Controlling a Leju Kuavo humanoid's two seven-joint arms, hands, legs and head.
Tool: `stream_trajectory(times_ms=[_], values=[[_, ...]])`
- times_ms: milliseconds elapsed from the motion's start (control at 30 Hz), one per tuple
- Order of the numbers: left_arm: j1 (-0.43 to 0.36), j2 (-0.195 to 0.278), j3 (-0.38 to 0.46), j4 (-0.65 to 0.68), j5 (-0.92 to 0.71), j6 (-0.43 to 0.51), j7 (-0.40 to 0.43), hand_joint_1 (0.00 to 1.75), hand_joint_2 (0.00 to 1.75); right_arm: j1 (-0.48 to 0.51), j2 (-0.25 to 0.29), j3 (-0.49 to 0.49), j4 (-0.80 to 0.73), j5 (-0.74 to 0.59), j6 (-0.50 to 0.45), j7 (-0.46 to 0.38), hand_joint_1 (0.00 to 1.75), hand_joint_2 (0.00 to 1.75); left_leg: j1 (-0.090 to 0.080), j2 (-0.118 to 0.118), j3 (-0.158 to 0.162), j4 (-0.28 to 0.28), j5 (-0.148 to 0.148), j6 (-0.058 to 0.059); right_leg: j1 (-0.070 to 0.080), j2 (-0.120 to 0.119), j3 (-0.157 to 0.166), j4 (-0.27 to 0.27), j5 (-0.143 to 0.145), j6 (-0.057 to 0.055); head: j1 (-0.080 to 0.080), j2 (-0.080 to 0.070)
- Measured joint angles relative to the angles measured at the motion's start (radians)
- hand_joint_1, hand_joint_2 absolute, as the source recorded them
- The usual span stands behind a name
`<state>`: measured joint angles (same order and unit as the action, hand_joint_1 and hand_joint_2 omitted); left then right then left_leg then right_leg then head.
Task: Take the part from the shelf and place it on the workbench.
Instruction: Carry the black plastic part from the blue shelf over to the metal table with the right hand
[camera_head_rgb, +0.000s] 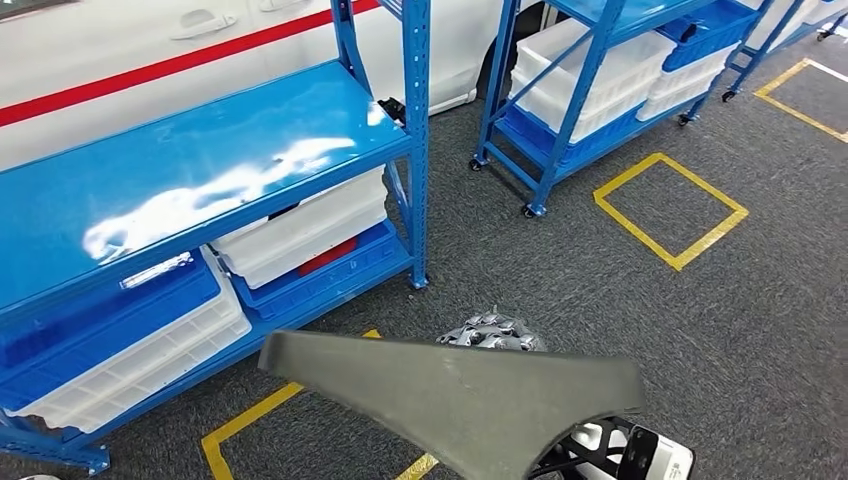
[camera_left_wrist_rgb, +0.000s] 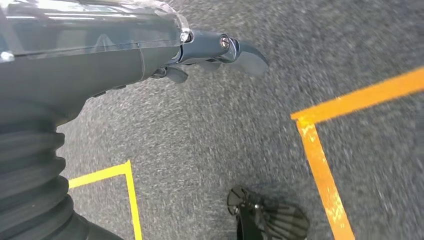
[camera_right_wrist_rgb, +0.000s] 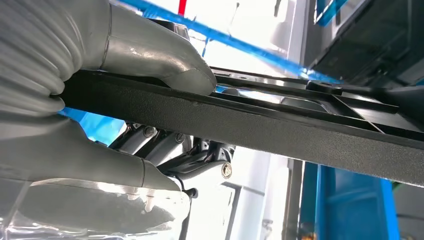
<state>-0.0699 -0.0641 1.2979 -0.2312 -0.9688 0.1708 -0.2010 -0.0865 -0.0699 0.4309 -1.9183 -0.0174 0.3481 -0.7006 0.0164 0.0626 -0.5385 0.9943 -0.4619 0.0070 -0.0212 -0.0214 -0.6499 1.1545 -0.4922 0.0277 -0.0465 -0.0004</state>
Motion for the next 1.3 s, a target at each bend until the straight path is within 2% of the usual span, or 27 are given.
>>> stream_trajectory(times_ms=[67, 100, 167, 233, 300, 367, 400, 433, 467, 500, 567, 633, 667, 700, 767, 833, 867, 900, 933, 967, 1000, 1067, 1100, 1133, 1200, 1267, 1300], values=[[-0.001, 0.001, 0.0, 0.0, -0.004, -0.001, -0.002, 0.0, 1.75, -0.005, -0.001, -0.006, -0.005, -0.001, 0.002, 0.0, 1.73, 1.75, -0.004, 0.015, -0.001, 0.008, -0.005, -0.011, 0.005, -0.025, 0.057, -0.105, 0.029, -0.012, 0.0, 0.0], [-0.002, 0.002, 0.0, 0.0, -0.006, -0.003, -0.004, 0.0, 1.75, -0.008, -0.001, -0.011, -0.011, -0.002, 0.003, -0.001, 1.73, 1.75, -0.006, 0.021, -0.001, 0.009, -0.007, -0.018, 0.008, -0.029, 0.065, -0.123, 0.03, -0.02, 0.0, 0.0], [-0.003, 0.004, 0.0, 0.0, -0.009, -0.007, -0.006, 0.0, 1.75, -0.011, -0.002, -0.02, -0.028, -0.004, 0.004, -0.001, 1.73, 1.75, -0.006, 0.034, 0.002, 0.009, -0.007, -0.031, 0.012, -0.011, 0.06, -0.123, 0.034, -0.036, 0.0, 0.0], [-0.005, 0.006, 0.0, 0.0, -0.011, -0.012, -0.007, 0.0, 1.75, -0.014, -0.002, -0.024, -0.054, -0.005, 0.002, -0.001, 1.73, 1.75, -0.001, 0.018, -0.004, 0.027, -0.026, -0.042, 0.01, 0.005, 0.058, -0.128, 0.04, -0.049, 0.0, 0.0], [-0.003, 0.012, 0.0, 0.0, -0.012, -0.014, -0.006, 0.0, 1.75, -0.02, -0.002, -0.025, -0.082, -0.008, -0.004, -0.002, 1.73, 1.75, 0.002, -0.025, -0.043, 0.122, -0.087, -0.048, 0.008, 0.021, 0.055, -0.131, 0.046, -0.06, 0.0, 0.0], [0.001, 0.02, 0.0, 0.0, -0.013, -0.015, -0.003, 0.0, 1.75, -0.024, -0.002, -0.025, -0.105, -0.012, -0.012, -0.001, 1.73, 1.75, 0.003, -0.049, -0.105, 0.261, -0.15, -0.049, 0.012, 0.041, 0.051, -0.131, 0.05, -0.066, 0.0, 0.0], [0.002, 0.023, 0.0, 0.0, -0.013, -0.015, -0.002, 0.0, 1.75, -0.024, -0.002, -0.025, -0.113, -0.015, -0.015, -0.001, 1.73, 1.75, 0.003, -0.053, -0.123, 0.3, -0.158, -0.047, 0.015, 0.052, 0.049, -0.131, 0.051, -0.068, 0.0, 0.0], [0.003, 0.025, 0.0, 0.0, -0.014, -0.016, -0.001, 0.0, 1.75, -0.025, -0.002, -0.025, -0.12, -0.017, -0.017, -0.001, 1.73, 1.75, 0.002, -0.055, -0.123, 0.301, -0.145, -0.043, 0.018, 0.064, 0.049, -0.13, 0.053, -0.069, 0.0, 0.0], [0.003, 0.026, 0.0, 0.0, -0.017, -0.017, 0.0, 0.0, 1.75, -0.026, -0.002, -0.025, -0.128, -0.017, -0.019, -0.001, 1.73, 1.75, 0.001, -0.059, -0.104, 0.259, -0.115, -0.038, 0.02, 0.077, 0.05, -0.13, 0.053, -0.069, 0.0, 0.0], [0.003, 0.027, 0.0, 0.0, -0.021, -0.02, -0.001, 0.0, 1.75, -0.028, -0.002, -0.025, -0.137, -0.017, -0.022, -0.001, 1.73, 1.75, -0.001, -0.072, -0.07, 0.188, -0.075, -0.03, 0.022, 0.089, 0.052, -0.13, 0.054, -0.068, 0.0, 0.0], [0.001, 0.032, -0.001, 0.0, -0.031, -0.027, -0.003, 0.0, 1.75, -0.031, -0.002, -0.025, -0.153, -0.011, -0.03, -0.001, 1.73, 1.75, -0.003, -0.117, -0.009, 0.056, -0.025, -0.014, 0.023, 0.109, 0.051, -0.129, 0.058, -0.063, 0.0, 0.0], [-0.001, 0.038, -0.002, 0.0, -0.04, -0.034, -0.004, 0.0, 1.75, -0.032, -0.003, -0.025, -0.165, -0.002, -0.037, -0.001, 1.73, 1.75, -0.008, -0.137, 0.01, 0.01, -0.018, -0.009, 0.017, 0.129, 0.045, -0.129, 0.064, -0.052, 0.0, 0.0], [-0.002, 0.039, -0.003, 0.0, -0.043, -0.037, -0.004, 0.0, 1.75, -0.032, -0.004, -0.025, -0.171, 0.002, -0.04, -0.001, 1.73, 1.75, -0.01, -0.127, 0.012, 0.004, -0.014, -0.008, 0.013, 0.14, 0.042, -0.131, 0.067, -0.045, 0.0, 0.0], [-0.005, 0.041, -0.004, 0.0, -0.046, -0.041, -0.004, 0.0, 1.75, -0.032, -0.005, -0.025, -0.178, 0.006, -0.044, -0.001, 1.73, 1.75, -0.009, -0.115, 0.015, -0.003, -0.009, -0.005, 0.013, 0.139, 0.039, -0.13, 0.069, -0.039, 0.0, 0.0], [-0.01, 0.042, -0.005, 0.0, -0.049, -0.048, -0.004, 0.0, 1.75, -0.035, -0.007, -0.024, -0.187, 0.009, -0.053, -0.001, 1.73, 1.75, -0.005, -0.09, 0.02, -0.021, 0.004, 0.004, 0.017, 0.099, 0.019, -0.094, 0.043, -0.031, 0.0, 0.0], [-0.01, 0.042, -0.005, 0.0, -0.05, -0.052, -0.004, 0.0, 1.75, -0.04, -0.011, -0.024, -0.19, 0.008, -0.061, -0.001, 1.73, 1.75, -0.004, -0.063, 0.02, -0.028, 0.009, 0.01, 0.016, 0.047, -0.034, 0.018, -0.023, -0.025, 0.0, 0.0], [-0.009, 0.042, -0.005, 0.0, -0.05, -0.052, -0.003, 0.0, 1.75, -0.041, -0.013, -0.023, -0.19, 0.003, -0.063, -0.001, 1.73, 1.75, -0.005, -0.049, 0.018, -0.027, 0.009, 0.011, 0.013, 0.037, -0.065, 0.083, -0.052, -0.021, 0.0, 0.0], [-0.009, 0.042, -0.005, 0.0, -0.049, -0.053, -0.002, 0.0, 1.75, -0.041, -0.016, -0.023, -0.19, -0.003, -0.064, -0.001, 1.73, 1.75, -0.005, -0.034, 0.016, -0.026, 0.008, 0.011, 0.009, 0.032, -0.085, 0.129, -0.066, -0.016, 0.0, 0.0], [-0.009, 0.041, -0.005, 0.0, -0.049, -0.053, -0.001, 0.0, 1.75, -0.041, -0.019, -0.023, -0.189, -0.011, -0.064, -0.001, 1.73, 1.75, -0.005, -0.021, 0.015, -0.025, 0.008, 0.01, 0.004, 0.028, -0.087, 0.139, -0.061, -0.012, 0.0, 0.0], [-0.01, 0.039, -0.005, 0.001, -0.048, -0.053, 0.0, 0.0, 1.75, -0.042, -0.021, -0.022, -0.189, -0.018, -0.062, -0.001, 1.73, 1.75, -0.005, -0.009, 0.015, -0.023, 0.006, 0.008, 0.001, 0.023, -0.067, 0.108, -0.039, -0.008, 0.0, 0.0], [-0.012, 0.037, -0.005, 0.001, -0.047, -0.052, 0.001, 0.0, 1.75, -0.044, -0.023, -0.021, -0.189, -0.023, -0.059, -0.001, 1.73, 1.75, -0.004, 0.001, 0.015, -0.02, 0.004, 0.004, -0.002, 0.011, -0.028, 0.041, -0.007, -0.006, 0.0, 0.0], [-0.014, 0.033, -0.005, 0.001, -0.044, -0.05, -0.001, 0.0, 1.75, -0.049, -0.025, -0.017, -0.186, -0.031, -0.051, -0.001, 1.73, 1.75, -0.007, 0.018, 0.015, -0.009, -0.004, -0.008, 0.0, -0.026, 0.043, -0.085, 0.031, -0.012, 0.0, 0.0], [-0.015, 0.031, -0.005, 0.001, -0.044, -0.048, -0.002, 0.0, 1.75, -0.051, -0.025, -0.014, -0.184, -0.032, -0.048, -0.001, 1.73, 1.75, -0.009, 0.025, 0.015, -0.005, -0.008, -0.015, 0.003, -0.037, 0.059, -0.118, 0.036, -0.018, 0.0, 0.0], [-0.015, 0.029, -0.005, 0.001, -0.045, -0.046, -0.002, 0.0, 1.75, -0.052, -0.025, -0.011, -0.183, -0.031, -0.047, -0.001, 1.73, 1.75, -0.011, 0.032, 0.015, -0.003, -0.011, -0.022, 0.006, -0.04, 0.061, -0.126, 0.033, -0.025, 0.0, 0.0], [-0.016, 0.024, -0.005, 0.002, -0.05, -0.047, -0.002, 0.0, 1.75, -0.049, -0.025, -0.006, -0.181, -0.023, -0.05, -0.001, 1.73, 1.75, -0.009, 0.042, 0.018, -0.002, -0.014, -0.034, 0.007, -0.019, 0.057, -0.128, 0.037, -0.037, 0.0, 0.0], [-0.016, 0.018, -0.006, 0.002, -0.059, -0.051, 0.0, 0.0, 1.75, -0.043, -0.025, -0.004, -0.181, -0.016, -0.054, -0.001, 1.73, 1.75, -0.003, 0.012, 0.008, 0.029, -0.043, -0.043, 0.004, 0.0, 0.057, -0.133, 0.042, -0.05, 0.0, 0.0], [-0.015, 0.016, -0.008, 0.003, -0.064, -0.051, 0.001, 0.0, 1.75, -0.039, -0.025, -0.003, -0.181, -0.015, -0.056, -0.001, 1.73, 1.75, -0.001, -0.013, -0.011, 0.076, -0.075, -0.046, 0.002, 0.009, 0.057, -0.136, 0.045, -0.056, 0.0, 0.0]])
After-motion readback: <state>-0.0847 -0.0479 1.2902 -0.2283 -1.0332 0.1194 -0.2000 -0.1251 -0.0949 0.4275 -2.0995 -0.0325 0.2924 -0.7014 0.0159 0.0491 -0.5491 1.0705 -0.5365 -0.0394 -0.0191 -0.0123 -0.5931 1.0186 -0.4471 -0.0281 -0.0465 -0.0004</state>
